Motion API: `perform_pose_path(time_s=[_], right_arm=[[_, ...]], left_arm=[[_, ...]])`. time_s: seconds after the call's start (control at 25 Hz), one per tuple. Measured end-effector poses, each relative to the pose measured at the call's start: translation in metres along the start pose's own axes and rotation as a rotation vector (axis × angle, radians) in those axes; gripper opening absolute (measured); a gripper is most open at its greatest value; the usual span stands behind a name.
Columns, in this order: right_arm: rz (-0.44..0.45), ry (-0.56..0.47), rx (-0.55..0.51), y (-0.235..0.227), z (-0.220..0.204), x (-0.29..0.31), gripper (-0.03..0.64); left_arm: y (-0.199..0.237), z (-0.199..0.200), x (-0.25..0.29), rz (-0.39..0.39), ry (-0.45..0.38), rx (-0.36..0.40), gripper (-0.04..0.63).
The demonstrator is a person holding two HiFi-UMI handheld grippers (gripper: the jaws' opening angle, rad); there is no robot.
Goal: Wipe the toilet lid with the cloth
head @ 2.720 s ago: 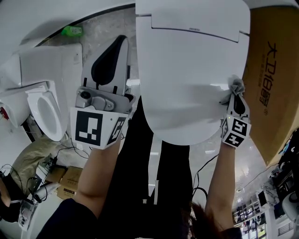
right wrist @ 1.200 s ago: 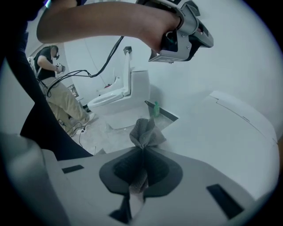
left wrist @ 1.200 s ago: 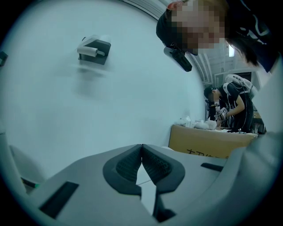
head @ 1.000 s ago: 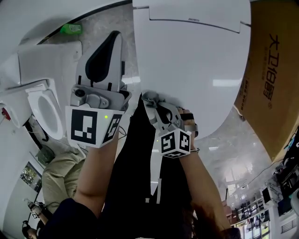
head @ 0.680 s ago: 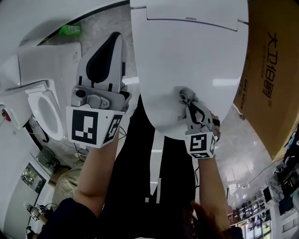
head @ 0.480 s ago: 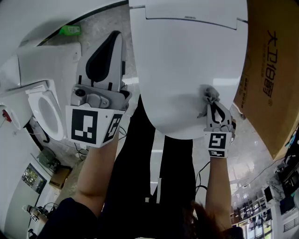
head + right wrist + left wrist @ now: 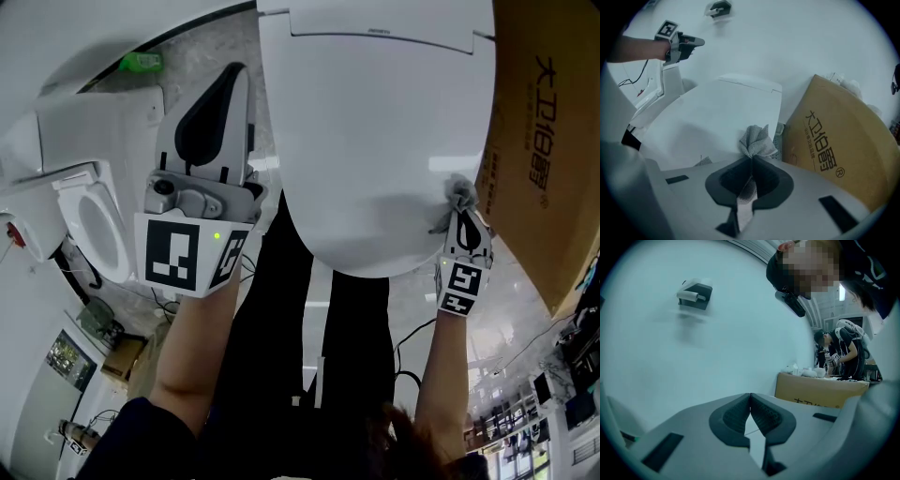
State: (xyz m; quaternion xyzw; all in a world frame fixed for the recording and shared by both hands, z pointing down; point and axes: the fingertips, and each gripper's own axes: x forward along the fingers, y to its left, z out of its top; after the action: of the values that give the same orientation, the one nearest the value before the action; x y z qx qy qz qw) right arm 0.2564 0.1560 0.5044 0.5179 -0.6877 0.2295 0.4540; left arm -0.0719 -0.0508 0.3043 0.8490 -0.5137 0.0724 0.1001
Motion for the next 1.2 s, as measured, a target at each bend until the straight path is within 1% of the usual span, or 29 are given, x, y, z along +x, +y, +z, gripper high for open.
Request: perform_pose_path(time_s=[0.08, 0.24, 0.44, 0.56, 0.76, 0.92, 1.04, 1.2], right_arm=[[0.027, -0.008, -0.005, 0.012, 0.002, -0.002, 0.032], [0.116, -0.025, -0.056, 0.048, 0.009, -0.005, 0.032], [0.252, -0.043, -0.144, 0.119, 0.023, -0.011, 0.032], [0.334, -0.054, -0.176, 0.163, 0.029, -0.015, 0.032], [0.464, -0.060, -0.220, 0.224, 0.036, -0.022, 0.032], [0.575, -0.042, -0.281, 0.265, 0.036, -0.029, 0.032], [0.638, -0.026, -0.321, 0.290, 0.033, -0.036, 0.032], [0.662, -0.010, -0.357, 0.298, 0.023, -0.041, 0.032]], left_arm=[[0.000, 0.001, 0.000, 0.001, -0.004, 0.001, 0.020], [-0.002, 0.002, -0.001, 0.003, -0.010, -0.002, 0.020], [-0.008, 0.002, -0.004, 0.000, -0.010, -0.007, 0.020], [-0.011, 0.002, -0.006, 0.000, -0.008, -0.007, 0.020], [-0.013, 0.001, -0.006, -0.001, -0.009, -0.005, 0.020], [-0.017, 0.001, -0.007, 0.001, -0.009, -0.005, 0.020], [-0.020, 0.003, -0.008, -0.003, -0.008, 0.000, 0.020], [-0.022, 0.003, -0.011, -0.003, -0.010, 0.005, 0.020]])
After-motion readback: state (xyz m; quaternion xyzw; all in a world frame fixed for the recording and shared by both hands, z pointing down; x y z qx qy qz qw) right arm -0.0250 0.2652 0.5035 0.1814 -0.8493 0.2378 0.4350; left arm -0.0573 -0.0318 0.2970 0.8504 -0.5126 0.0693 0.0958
